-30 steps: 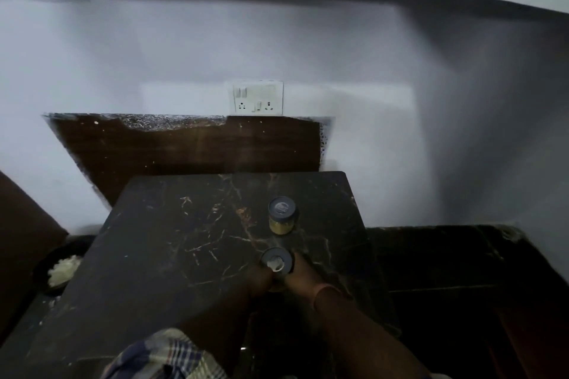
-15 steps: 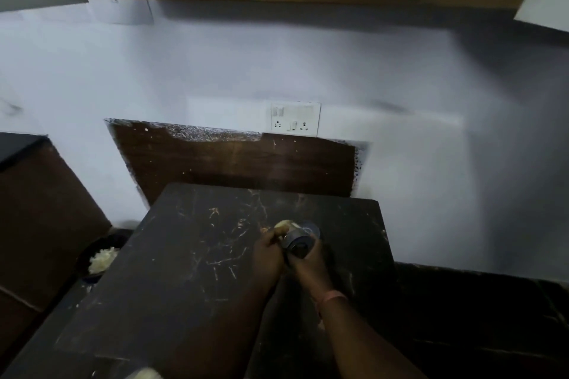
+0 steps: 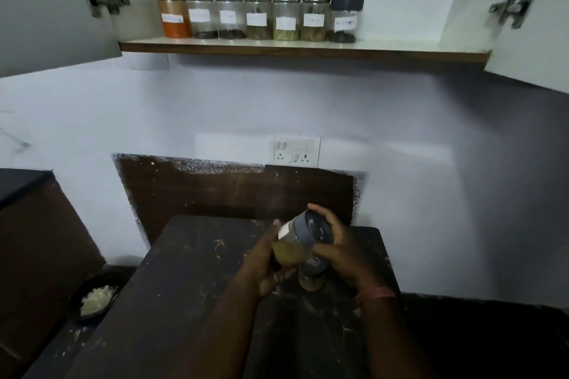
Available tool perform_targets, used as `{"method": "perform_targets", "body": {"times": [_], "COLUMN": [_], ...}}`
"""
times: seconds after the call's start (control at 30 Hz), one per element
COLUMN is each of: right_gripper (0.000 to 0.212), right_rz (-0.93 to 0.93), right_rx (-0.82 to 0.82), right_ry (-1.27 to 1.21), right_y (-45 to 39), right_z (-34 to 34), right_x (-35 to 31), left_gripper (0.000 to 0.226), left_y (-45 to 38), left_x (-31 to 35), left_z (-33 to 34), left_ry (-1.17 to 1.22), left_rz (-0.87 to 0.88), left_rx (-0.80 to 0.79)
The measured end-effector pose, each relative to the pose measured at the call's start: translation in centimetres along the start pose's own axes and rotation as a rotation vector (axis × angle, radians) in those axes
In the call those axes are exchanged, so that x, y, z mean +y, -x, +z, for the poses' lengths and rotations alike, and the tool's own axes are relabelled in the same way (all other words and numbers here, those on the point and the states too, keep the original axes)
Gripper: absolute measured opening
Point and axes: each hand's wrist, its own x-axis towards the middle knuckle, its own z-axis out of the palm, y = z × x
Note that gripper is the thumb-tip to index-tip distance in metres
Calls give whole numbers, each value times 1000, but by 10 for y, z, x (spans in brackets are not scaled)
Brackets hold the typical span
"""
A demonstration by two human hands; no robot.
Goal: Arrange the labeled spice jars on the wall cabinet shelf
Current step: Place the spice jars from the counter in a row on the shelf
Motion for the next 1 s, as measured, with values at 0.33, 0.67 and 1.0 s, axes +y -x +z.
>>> {"method": "perform_targets", "body": {"times": [0.33, 0.67, 1.0], "right_gripper": [89, 37, 34], "right_rz": [13, -98, -201], "right_rx": [267, 491, 650], "right_ry": [-134, -130, -55], "right_y": [6, 2, -1], "right_z": [29, 75, 84], "right_x": [-17, -55, -94], "left_gripper": [42, 49, 33], "left_y": [22, 47, 73], "left_x": [30, 49, 99], "left_z": [29, 42, 52], "left_ry": [314, 35, -600], "left_rz": [164, 554, 892], "left_rx": [-235, -178, 152]}}
